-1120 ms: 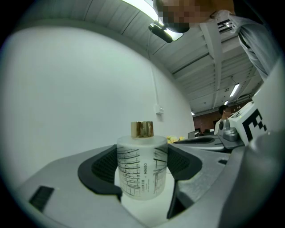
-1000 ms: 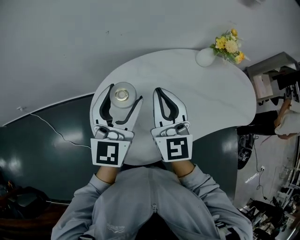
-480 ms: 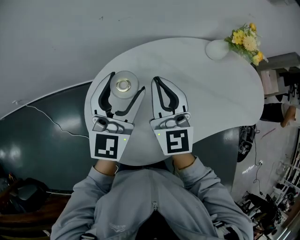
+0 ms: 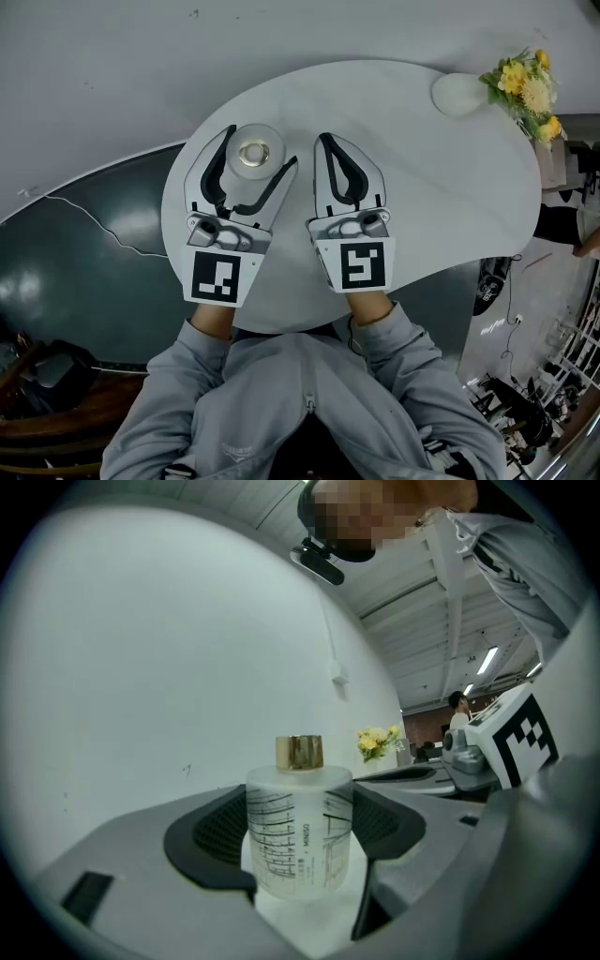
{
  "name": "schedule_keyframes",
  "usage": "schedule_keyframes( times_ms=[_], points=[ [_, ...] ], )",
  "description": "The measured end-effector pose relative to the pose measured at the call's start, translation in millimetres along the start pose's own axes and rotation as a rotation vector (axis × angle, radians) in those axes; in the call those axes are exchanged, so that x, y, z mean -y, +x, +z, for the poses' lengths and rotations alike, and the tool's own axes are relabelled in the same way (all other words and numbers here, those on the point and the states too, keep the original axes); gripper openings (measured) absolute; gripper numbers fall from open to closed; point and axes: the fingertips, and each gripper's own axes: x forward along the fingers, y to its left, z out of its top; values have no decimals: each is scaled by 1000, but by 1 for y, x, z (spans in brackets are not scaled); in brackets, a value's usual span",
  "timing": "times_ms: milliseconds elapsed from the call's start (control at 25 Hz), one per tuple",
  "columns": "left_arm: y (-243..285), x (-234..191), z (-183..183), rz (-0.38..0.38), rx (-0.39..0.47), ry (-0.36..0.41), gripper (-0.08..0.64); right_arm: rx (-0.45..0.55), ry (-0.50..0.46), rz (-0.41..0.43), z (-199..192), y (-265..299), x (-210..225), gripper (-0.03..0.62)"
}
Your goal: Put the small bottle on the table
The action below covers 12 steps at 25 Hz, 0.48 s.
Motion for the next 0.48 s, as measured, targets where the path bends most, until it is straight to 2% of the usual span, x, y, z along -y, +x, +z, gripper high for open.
schedule_keyframes(
  times_ms=[480],
  points=[
    [27, -14, -43, 13, -18, -43, 331, -14, 6, 14, -36, 22, 5, 28]
  ],
)
